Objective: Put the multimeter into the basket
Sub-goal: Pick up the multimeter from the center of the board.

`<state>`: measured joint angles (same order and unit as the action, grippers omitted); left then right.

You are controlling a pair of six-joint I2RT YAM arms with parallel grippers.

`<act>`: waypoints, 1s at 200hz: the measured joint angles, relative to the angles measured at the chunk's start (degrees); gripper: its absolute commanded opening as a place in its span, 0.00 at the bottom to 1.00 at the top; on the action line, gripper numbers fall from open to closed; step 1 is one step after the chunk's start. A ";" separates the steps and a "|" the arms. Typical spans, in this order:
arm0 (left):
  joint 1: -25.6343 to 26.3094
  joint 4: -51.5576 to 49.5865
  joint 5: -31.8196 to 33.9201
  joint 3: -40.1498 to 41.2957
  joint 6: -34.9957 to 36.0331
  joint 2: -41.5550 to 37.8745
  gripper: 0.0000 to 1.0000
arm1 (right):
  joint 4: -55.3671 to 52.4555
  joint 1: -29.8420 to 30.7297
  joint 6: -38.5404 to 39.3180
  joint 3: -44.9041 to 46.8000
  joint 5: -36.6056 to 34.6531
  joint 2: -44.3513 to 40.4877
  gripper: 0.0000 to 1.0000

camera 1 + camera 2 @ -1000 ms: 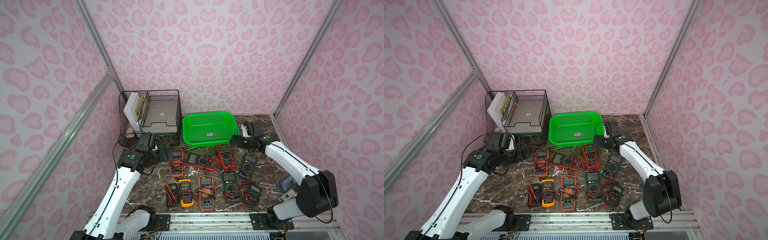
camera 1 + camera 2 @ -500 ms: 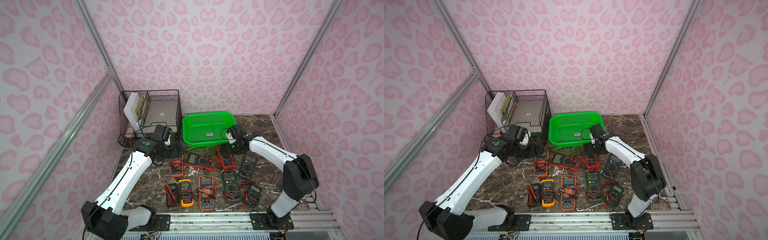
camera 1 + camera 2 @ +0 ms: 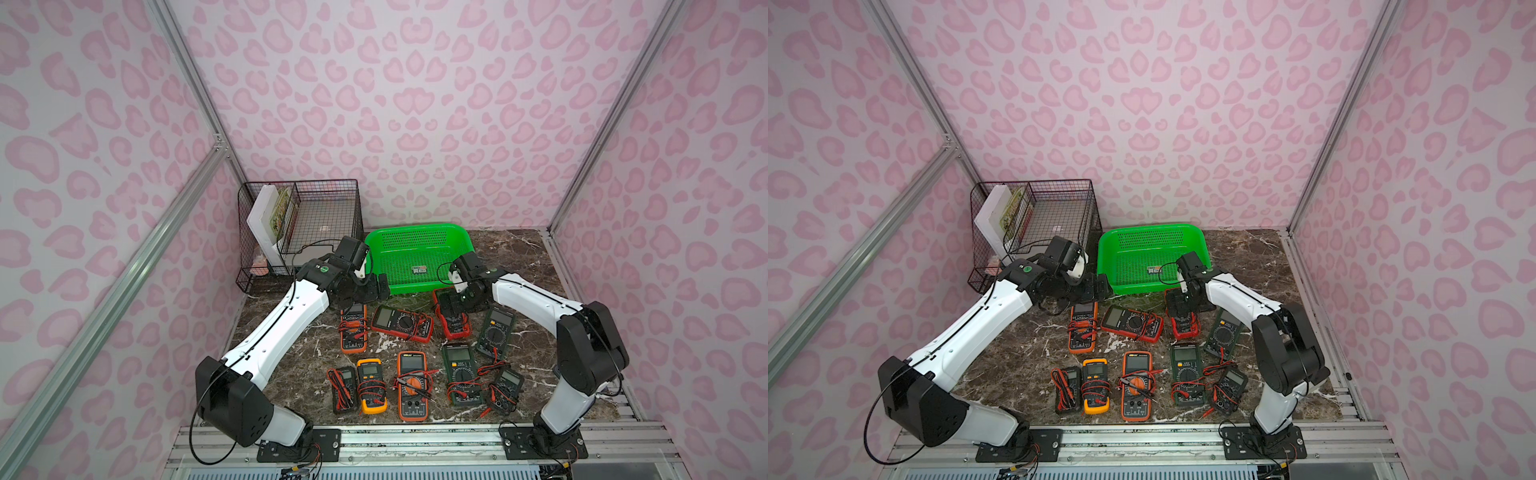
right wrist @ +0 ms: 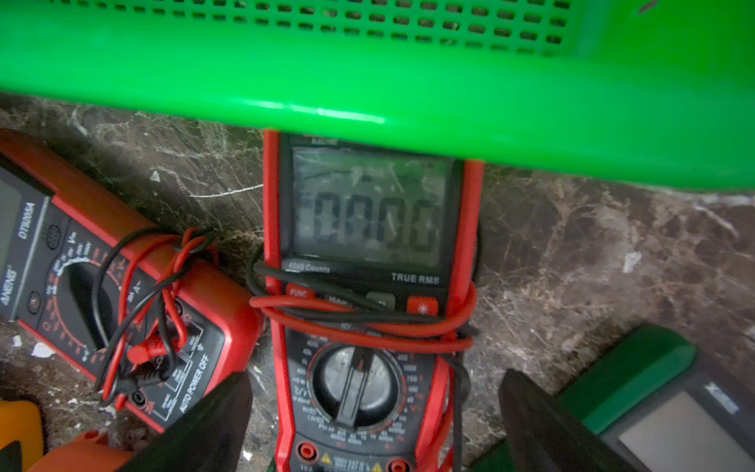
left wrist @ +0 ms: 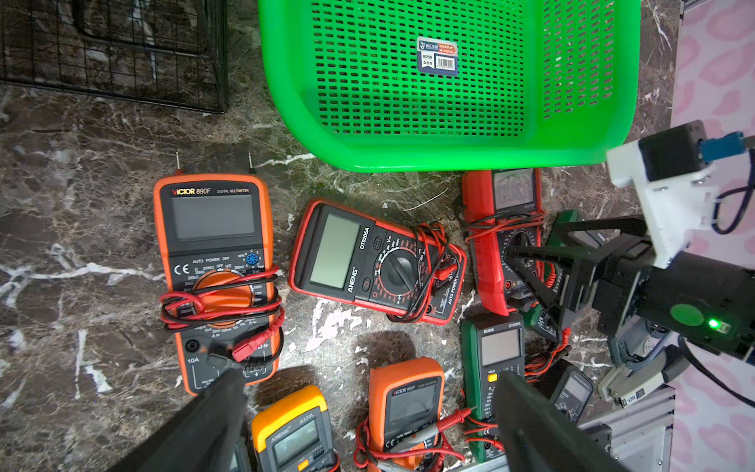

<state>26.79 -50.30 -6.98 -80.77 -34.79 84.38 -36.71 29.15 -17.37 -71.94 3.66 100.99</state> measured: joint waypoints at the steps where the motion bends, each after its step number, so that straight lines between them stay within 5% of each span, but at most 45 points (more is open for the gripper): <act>1: 0.00 0.02 0.00 -0.02 -0.02 0.02 0.99 | 0.00 0.00 0.04 0.02 0.00 0.04 1.00; 73: 0.13 1.09 -0.26 -1.53 -0.04 3.32 0.99 | 1.99 0.13 1.38 0.55 0.59 4.46 0.96; 200: 0.13 1.57 -1.33 -3.76 0.04 5.46 0.98 | 1.20 0.83 0.63 1.07 1.62 0.76 0.45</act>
<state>26.92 -48.73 -8.32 -84.53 -34.74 89.84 -35.51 29.98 -16.73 -70.87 5.28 101.75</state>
